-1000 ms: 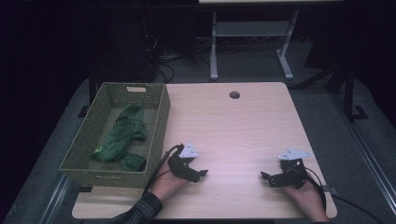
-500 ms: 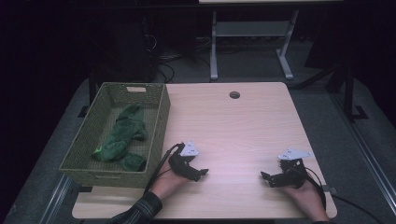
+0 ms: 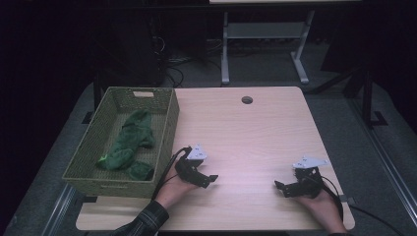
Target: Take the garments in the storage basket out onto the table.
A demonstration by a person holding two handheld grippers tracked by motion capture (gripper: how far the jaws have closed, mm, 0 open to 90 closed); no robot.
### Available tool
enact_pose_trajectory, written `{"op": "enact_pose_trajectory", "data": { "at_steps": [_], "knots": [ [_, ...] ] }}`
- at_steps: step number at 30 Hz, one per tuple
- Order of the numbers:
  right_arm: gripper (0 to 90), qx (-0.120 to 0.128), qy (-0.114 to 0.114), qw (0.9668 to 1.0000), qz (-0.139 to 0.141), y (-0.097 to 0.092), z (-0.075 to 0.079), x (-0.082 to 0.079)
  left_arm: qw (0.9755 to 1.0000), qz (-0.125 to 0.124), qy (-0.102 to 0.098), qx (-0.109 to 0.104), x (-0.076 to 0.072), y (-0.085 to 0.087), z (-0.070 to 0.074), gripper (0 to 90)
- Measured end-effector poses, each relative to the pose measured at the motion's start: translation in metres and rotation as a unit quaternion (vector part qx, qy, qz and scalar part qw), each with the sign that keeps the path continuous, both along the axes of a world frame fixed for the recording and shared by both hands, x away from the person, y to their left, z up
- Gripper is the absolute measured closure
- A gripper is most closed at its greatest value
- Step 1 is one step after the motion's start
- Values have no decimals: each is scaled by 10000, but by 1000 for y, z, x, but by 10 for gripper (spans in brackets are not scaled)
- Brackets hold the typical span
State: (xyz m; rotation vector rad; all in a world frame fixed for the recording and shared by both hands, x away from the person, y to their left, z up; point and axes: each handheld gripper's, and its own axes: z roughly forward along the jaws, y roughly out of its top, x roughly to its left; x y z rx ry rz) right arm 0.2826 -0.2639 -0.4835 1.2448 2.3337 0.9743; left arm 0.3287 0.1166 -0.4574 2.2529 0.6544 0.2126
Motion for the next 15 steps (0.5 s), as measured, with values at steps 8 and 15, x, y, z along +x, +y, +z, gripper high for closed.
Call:
{"op": "enact_pose_trajectory", "data": {
  "at_steps": [8, 15],
  "knots": [
    [0, -6, 1, 10000, 2, 0, 0, 0, 10000, 16, -92, 25, 0, 0, 11, 137],
    [0, -5, 0, 10000, 5, 0, 0, 0, 9992, -28, -183, 353, -2, -3, 19, 137]
  ]
}}
